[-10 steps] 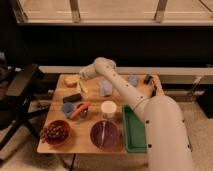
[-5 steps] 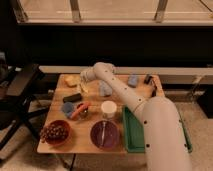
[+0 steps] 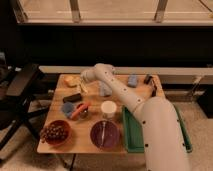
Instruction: Place apple in plastic cup
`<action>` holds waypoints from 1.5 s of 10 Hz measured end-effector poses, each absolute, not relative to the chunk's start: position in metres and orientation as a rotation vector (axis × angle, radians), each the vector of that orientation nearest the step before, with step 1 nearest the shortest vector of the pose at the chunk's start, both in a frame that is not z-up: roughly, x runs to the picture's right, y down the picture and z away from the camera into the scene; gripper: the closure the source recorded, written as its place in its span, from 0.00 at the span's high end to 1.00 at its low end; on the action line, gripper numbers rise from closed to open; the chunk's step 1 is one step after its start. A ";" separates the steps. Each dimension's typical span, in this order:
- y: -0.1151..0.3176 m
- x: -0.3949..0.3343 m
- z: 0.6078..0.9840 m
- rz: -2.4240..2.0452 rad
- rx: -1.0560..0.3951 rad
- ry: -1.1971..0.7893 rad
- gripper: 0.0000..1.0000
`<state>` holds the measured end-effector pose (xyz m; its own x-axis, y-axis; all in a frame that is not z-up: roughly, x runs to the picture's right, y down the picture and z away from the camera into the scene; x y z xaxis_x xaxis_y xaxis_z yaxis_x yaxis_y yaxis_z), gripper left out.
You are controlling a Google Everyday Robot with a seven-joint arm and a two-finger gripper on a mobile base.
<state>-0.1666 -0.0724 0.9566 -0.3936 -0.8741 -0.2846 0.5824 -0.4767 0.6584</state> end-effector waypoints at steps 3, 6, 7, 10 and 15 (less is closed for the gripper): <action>-0.074 -0.171 0.961 -1.977 0.789 -0.565 0.73; -0.082 -0.198 0.981 -1.994 0.833 -0.522 0.73; -0.083 -0.197 0.987 -2.000 0.838 -0.507 0.73; -0.083 -0.212 1.000 -2.026 0.864 -0.495 0.73; -0.074 -0.225 1.021 -2.035 0.879 -0.528 0.73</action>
